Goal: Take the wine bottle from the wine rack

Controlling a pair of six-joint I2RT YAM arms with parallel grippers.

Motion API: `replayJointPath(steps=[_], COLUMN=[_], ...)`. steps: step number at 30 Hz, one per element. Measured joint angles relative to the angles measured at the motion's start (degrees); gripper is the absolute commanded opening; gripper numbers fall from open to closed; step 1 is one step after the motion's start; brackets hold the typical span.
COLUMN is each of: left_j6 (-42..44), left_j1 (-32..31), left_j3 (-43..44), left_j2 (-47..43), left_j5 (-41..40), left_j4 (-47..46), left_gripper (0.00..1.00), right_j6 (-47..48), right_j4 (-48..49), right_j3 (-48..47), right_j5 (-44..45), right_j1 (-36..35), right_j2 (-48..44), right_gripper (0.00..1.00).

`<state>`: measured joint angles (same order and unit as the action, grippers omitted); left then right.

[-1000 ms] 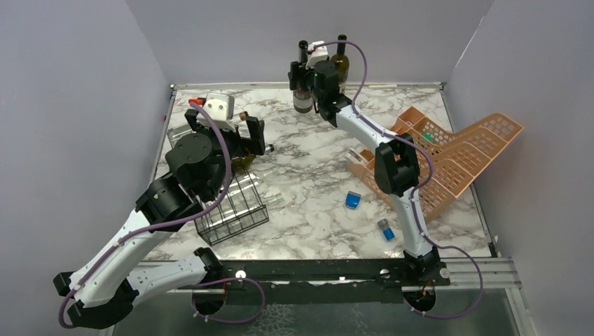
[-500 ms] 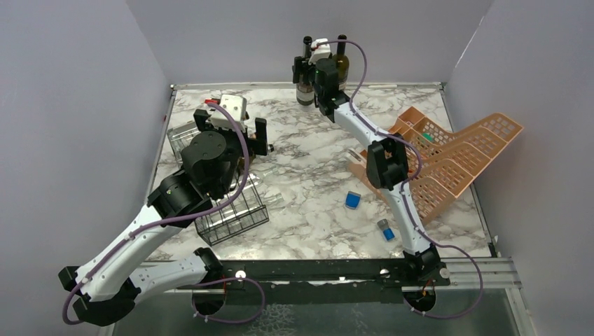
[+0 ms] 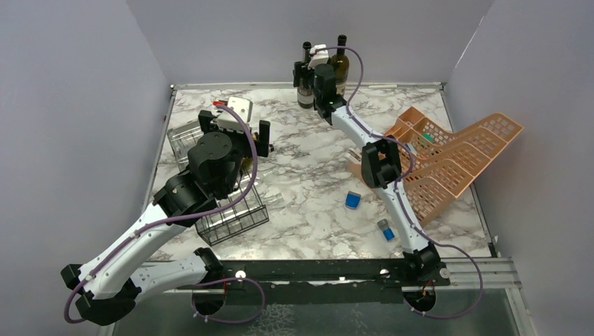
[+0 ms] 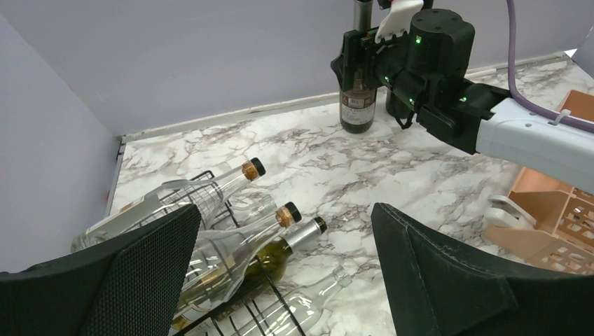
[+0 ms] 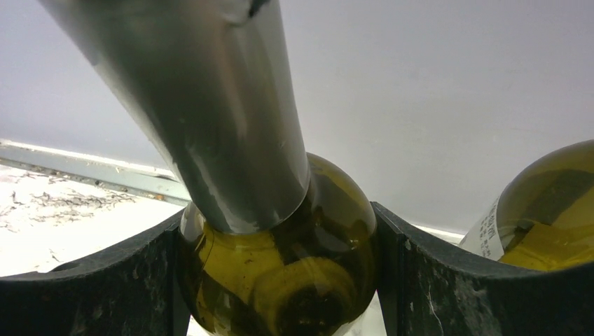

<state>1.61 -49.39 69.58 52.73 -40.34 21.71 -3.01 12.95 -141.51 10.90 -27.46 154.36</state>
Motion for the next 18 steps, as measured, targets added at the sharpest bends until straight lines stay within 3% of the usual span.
replayJointPath(steps=[8,12,15,18], left_j6=[1.0,1.0,1.0,0.7], left_j1=[0.3,0.3,0.5,0.6], left_j3=[-0.3,-0.3,-0.3,-0.3], left_j2=[0.3,0.3,0.3,0.3], left_j5=[0.0,0.0,0.0,0.1], left_j4=[-0.8,-1.0,-1.0,-1.0], left_gripper=[0.99,0.99,0.99,0.99], right_j6=[0.1,0.1,0.2,0.5], right_j4=[0.9,1.4,1.6,1.7], right_j3=[-0.9,-0.9,-0.9,-1.0], right_j5=[-0.3,-1.2,-2.0,-2.9], right_j1=[0.6,0.6,0.7,0.8], right_j2=[1.0,1.2,1.2,1.2], right_gripper=[0.63,0.86,0.97,1.0])
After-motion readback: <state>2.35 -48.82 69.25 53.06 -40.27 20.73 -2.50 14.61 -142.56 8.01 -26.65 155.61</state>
